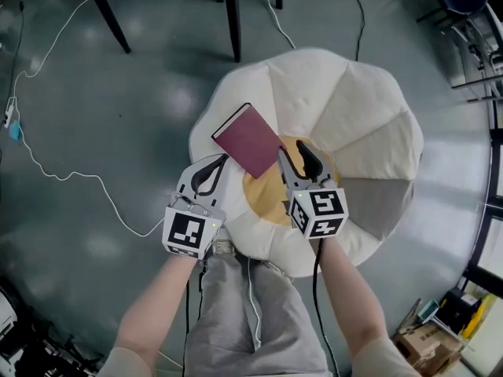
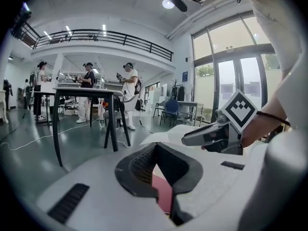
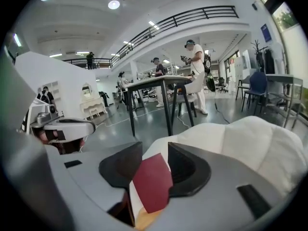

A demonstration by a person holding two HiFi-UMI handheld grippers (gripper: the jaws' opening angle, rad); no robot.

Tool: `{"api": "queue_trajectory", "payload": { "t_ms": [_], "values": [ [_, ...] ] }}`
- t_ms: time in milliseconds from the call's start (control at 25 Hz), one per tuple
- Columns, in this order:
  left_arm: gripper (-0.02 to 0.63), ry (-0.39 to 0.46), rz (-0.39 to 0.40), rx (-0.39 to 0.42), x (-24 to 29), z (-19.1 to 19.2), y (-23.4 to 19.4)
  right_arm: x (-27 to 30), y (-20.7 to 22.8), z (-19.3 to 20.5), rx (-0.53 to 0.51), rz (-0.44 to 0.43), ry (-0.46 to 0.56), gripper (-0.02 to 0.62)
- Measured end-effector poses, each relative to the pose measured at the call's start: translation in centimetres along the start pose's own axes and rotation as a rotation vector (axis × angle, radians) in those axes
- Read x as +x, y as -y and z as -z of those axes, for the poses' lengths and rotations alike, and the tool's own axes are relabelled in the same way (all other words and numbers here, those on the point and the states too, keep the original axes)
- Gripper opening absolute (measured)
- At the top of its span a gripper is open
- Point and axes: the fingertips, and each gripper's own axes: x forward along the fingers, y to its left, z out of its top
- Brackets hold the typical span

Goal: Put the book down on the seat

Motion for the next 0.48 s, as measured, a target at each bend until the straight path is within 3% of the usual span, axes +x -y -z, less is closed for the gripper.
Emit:
{"api": "queue_trajectory", "payload": {
  "t_ms": [320,480],
  "values": [
    [0.003,0.067,0.023,-0.03,-4.6,-12.6,3.3,-11.9,0.0,-12.3,-0.016,0.089,0.14,0.02],
    [0.003,0.101,0.03,-0.02,-6.8,-19.3,5.1,-17.3,-0.8,-18.1,-0.033,0.106,0.194,0.006]
  ]
}}
